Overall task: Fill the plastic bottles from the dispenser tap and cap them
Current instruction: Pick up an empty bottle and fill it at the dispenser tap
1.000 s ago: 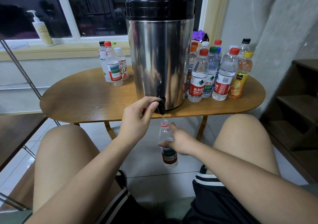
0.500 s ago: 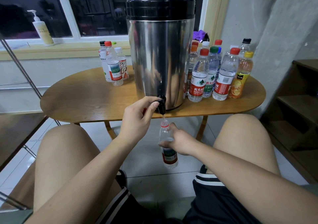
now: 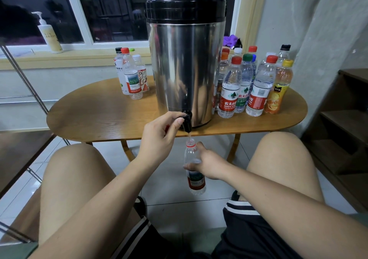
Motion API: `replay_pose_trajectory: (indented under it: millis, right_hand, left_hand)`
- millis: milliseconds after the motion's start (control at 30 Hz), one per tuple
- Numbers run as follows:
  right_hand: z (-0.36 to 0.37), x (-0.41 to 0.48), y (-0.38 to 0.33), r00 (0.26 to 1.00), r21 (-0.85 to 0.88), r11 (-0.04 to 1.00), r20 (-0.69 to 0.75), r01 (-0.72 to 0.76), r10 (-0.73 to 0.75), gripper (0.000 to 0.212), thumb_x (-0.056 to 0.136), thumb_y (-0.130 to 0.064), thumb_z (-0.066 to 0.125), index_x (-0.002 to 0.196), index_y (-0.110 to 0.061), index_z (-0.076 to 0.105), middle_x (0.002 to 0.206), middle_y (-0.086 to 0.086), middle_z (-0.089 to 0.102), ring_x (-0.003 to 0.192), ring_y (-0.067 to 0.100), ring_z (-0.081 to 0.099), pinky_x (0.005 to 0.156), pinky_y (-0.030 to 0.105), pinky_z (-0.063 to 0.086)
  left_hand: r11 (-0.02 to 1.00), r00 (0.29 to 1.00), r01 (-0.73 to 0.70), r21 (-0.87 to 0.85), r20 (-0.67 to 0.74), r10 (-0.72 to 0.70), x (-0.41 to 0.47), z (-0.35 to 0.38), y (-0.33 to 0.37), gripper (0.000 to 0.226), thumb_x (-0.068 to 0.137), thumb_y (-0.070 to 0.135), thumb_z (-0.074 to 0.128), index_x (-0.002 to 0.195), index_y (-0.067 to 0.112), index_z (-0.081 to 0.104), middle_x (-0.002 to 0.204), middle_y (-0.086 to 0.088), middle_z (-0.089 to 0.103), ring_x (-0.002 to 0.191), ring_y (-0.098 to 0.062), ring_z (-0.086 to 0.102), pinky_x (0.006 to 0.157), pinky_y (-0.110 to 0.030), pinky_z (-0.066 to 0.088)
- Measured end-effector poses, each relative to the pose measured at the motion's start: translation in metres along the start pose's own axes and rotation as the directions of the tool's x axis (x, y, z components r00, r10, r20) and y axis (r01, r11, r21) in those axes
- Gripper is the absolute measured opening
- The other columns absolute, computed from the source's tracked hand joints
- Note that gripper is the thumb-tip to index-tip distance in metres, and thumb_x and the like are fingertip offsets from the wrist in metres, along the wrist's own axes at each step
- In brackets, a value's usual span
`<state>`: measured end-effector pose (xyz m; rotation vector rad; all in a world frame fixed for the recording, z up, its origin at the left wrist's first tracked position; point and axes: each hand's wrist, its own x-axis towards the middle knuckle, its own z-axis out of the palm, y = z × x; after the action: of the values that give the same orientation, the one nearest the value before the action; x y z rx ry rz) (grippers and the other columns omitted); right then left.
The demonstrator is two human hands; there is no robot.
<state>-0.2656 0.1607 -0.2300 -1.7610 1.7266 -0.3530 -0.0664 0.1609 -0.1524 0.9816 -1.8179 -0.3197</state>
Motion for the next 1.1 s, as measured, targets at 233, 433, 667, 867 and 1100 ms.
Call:
replay_pose_trajectory:
  millis: [233, 433, 667, 867, 1100]
  right_hand:
    - [0.0006, -0.0004, 0.0005, 1.0, 0.0, 1.0, -0.001, 0.004, -0.004, 0.08, 0.087, -0.059, 0.083, 0.144, -0.035, 0.033, 0.139, 0.009, 0.061, 0.113, 0.029, 0.066, 0.093, 0.048, 0.062]
    - [-0.0005, -0.0012, 0.0019, 1.0, 0.001, 1.0, -0.004, 0.023, -0.023, 0.08, 0.087, -0.061, 0.082, 0.145, -0.035, 0.032, 0.14, 0.01, 0.062, 0.114, 0.029, 0.066, 0.095, 0.049, 0.061]
    - [-0.0007, -0.0013, 0.002, 1.0, 0.006, 1.0, 0.001, 0.022, -0.022, 0.083, 0.089, -0.059, 0.082, 0.148, -0.034, 0.03, 0.146, 0.011, 0.059, 0.12, 0.032, 0.065, 0.095, 0.047, 0.061]
    - [-0.0006, -0.0011, 0.0022, 1.0, 0.008, 1.0, 0.001, 0.024, -0.024, 0.084, 0.089, -0.059, 0.082, 0.15, -0.033, 0.03, 0.149, 0.011, 0.058, 0.122, 0.032, 0.064, 0.094, 0.046, 0.061]
    - [0.0, -0.0004, 0.0021, 1.0, 0.002, 1.0, -0.001, 0.01, -0.01, 0.084, 0.088, -0.059, 0.082, 0.149, -0.035, 0.031, 0.15, 0.01, 0.057, 0.123, 0.032, 0.065, 0.094, 0.046, 0.062]
  left_hand:
    - [1.0, 1.0, 0.003, -0.005, -0.004, -0.003, -0.0003, 0.0003, -0.0001, 0.022, 0.111, 0.032, 0.063, 0.126, 0.023, 0.077, 0.103, 0.018, 0.076, 0.095, -0.003, 0.072, 0.079, -0.019, 0.051]
    - [1.0, 1.0, 0.003, -0.007, -0.007, -0.004, -0.0007, 0.0007, -0.0005, 0.022, 0.111, 0.032, 0.063, 0.126, 0.023, 0.077, 0.101, 0.019, 0.076, 0.093, -0.001, 0.07, 0.078, -0.016, 0.048]
    - [1.0, 1.0, 0.012, -0.005, -0.005, -0.012, -0.001, 0.0002, -0.0001, 0.022, 0.111, 0.031, 0.063, 0.126, 0.024, 0.077, 0.1, 0.02, 0.075, 0.089, 0.001, 0.068, 0.076, -0.012, 0.044]
    - [1.0, 1.0, 0.007, -0.005, -0.004, -0.007, -0.0006, 0.0, 0.0011, 0.022, 0.111, 0.031, 0.063, 0.126, 0.023, 0.077, 0.102, 0.02, 0.075, 0.091, 0.003, 0.068, 0.077, -0.01, 0.044]
    - [1.0, 1.0, 0.009, 0.003, -0.005, -0.009, -0.0004, 0.0, 0.0013, 0.022, 0.111, 0.03, 0.063, 0.126, 0.023, 0.077, 0.1, 0.021, 0.074, 0.088, 0.005, 0.066, 0.076, -0.009, 0.043]
